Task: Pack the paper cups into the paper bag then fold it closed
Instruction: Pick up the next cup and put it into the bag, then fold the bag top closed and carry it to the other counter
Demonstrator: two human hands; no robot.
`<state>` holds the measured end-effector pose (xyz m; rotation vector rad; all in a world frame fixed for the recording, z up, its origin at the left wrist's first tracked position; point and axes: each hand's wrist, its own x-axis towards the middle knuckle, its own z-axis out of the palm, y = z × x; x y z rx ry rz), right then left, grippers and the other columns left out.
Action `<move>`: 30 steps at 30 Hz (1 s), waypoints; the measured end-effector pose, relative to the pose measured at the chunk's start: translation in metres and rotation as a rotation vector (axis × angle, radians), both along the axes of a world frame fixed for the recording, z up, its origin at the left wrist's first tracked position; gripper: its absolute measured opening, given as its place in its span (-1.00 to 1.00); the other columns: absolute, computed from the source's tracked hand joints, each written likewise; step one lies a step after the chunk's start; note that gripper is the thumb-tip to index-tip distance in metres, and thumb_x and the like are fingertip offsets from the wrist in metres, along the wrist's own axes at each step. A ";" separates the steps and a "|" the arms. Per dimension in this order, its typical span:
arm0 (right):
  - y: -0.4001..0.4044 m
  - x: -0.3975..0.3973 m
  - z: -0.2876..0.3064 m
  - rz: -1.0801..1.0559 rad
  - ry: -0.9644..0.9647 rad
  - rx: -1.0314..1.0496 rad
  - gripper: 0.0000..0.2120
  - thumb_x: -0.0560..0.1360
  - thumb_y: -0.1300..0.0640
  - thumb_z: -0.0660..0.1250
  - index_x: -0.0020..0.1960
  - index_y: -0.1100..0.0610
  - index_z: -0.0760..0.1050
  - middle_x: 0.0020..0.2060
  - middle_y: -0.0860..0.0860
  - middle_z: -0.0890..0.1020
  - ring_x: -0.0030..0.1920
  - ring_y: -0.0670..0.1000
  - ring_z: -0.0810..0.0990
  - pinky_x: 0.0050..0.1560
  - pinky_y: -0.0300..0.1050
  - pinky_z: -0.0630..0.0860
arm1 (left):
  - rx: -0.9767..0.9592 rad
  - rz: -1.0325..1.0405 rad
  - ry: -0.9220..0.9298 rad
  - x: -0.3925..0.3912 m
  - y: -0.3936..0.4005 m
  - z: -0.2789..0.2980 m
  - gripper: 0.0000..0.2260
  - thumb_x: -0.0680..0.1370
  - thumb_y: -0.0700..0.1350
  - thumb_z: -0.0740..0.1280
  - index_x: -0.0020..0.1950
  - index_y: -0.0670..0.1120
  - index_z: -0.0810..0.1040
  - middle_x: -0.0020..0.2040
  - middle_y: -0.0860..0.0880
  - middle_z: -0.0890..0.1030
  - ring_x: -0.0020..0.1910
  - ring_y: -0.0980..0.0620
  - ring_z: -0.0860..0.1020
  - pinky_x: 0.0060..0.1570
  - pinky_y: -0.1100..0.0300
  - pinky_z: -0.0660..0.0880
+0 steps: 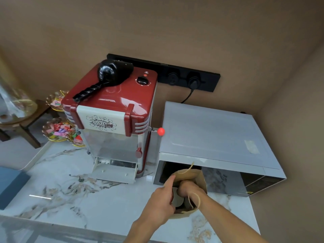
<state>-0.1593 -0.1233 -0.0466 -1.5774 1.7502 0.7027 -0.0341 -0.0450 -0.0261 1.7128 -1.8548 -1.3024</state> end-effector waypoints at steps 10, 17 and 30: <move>0.032 -0.020 0.086 -0.249 -0.619 -0.128 -0.75 0.57 0.32 0.16 0.12 0.27 0.59 0.01 0.16 0.67 0.13 0.11 0.65 0.05 -0.18 0.58 | -0.065 0.005 0.153 0.014 -0.009 -0.001 -0.48 0.59 0.06 0.34 0.52 0.17 0.26 -0.36 0.12 0.45 -0.38 0.21 0.44 -0.31 0.39 0.38; 0.066 -0.126 0.098 -0.528 -0.827 -0.565 -0.61 0.45 0.61 0.10 -0.06 0.26 0.59 -0.13 0.13 0.71 0.00 0.17 0.68 -0.09 -0.25 0.57 | 0.024 0.075 0.326 0.054 -0.006 -0.011 -0.38 0.26 0.20 0.58 0.24 0.33 0.40 -0.07 0.15 0.53 -0.08 0.12 0.53 -0.16 0.33 0.47; 0.054 -0.093 -0.030 -0.222 -0.820 -0.399 -0.66 0.42 0.06 0.45 0.10 -0.30 0.55 0.03 -0.53 0.56 0.07 -0.49 0.47 0.00 -0.57 0.32 | -0.097 -0.055 0.052 0.022 -0.022 -0.073 -0.69 0.50 -0.13 0.46 0.12 0.28 0.63 0.31 0.28 0.47 0.34 0.14 0.41 0.29 0.35 0.34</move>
